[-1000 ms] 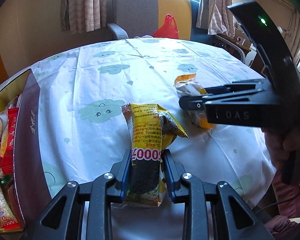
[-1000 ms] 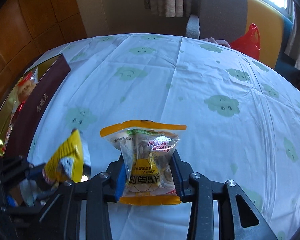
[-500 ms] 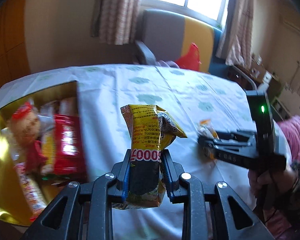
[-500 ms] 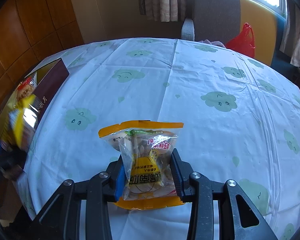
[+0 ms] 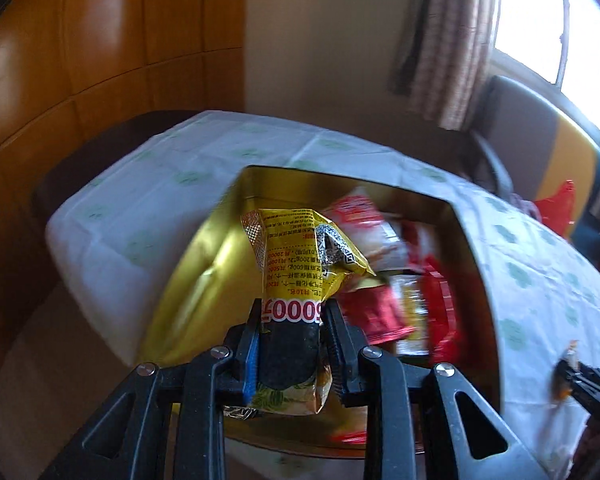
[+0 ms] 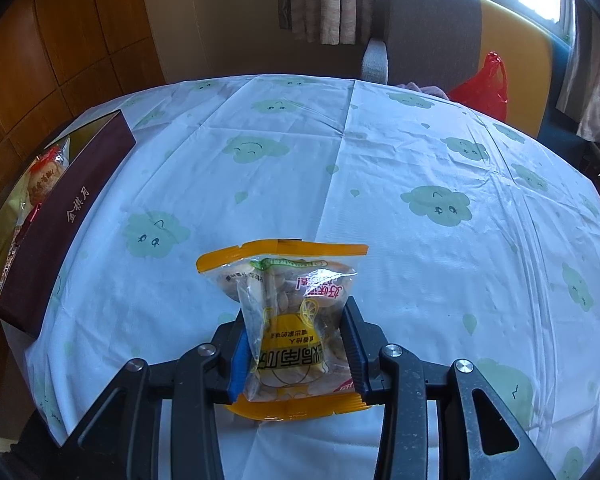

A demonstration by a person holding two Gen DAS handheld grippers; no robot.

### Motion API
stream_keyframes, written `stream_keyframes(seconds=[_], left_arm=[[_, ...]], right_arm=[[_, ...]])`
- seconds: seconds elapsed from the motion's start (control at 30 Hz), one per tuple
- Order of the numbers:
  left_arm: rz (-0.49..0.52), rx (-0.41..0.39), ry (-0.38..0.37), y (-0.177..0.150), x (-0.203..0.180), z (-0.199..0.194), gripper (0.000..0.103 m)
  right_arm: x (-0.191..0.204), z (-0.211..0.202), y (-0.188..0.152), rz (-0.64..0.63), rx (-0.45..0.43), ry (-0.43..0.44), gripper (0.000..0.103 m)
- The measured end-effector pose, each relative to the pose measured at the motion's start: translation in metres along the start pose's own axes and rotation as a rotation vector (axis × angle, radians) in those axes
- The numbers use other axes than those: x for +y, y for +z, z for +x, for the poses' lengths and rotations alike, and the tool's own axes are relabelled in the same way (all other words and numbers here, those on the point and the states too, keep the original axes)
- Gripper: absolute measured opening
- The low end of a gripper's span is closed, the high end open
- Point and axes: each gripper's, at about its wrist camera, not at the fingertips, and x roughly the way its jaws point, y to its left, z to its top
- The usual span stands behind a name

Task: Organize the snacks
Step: 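Carry the yellow bag over the gold tin with the left tool, then lower the yellow bag into the tin and open the left tool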

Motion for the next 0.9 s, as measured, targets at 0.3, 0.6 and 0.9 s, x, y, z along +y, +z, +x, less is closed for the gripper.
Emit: stream_keyframes(seconds=[0.3, 0.6, 0.9], left_arm=[[0.003, 0.002, 0.036, -0.010, 0.012, 0.002, 0.028], [0.002, 0.020, 0.031, -0.009, 0.010, 0.004, 0.028], [-0.011, 0.057, 0.028, -0.009, 0.014, 0.012, 0.028]], right_arm=[[0.005, 0.001, 0.001, -0.027, 0.005, -0.037, 0.041], [0.006, 0.001, 0.000, -0.024, 0.005, -0.043, 0.041], [0.004, 0.001, 0.000, -0.018, 0.001, -0.037, 0.041]])
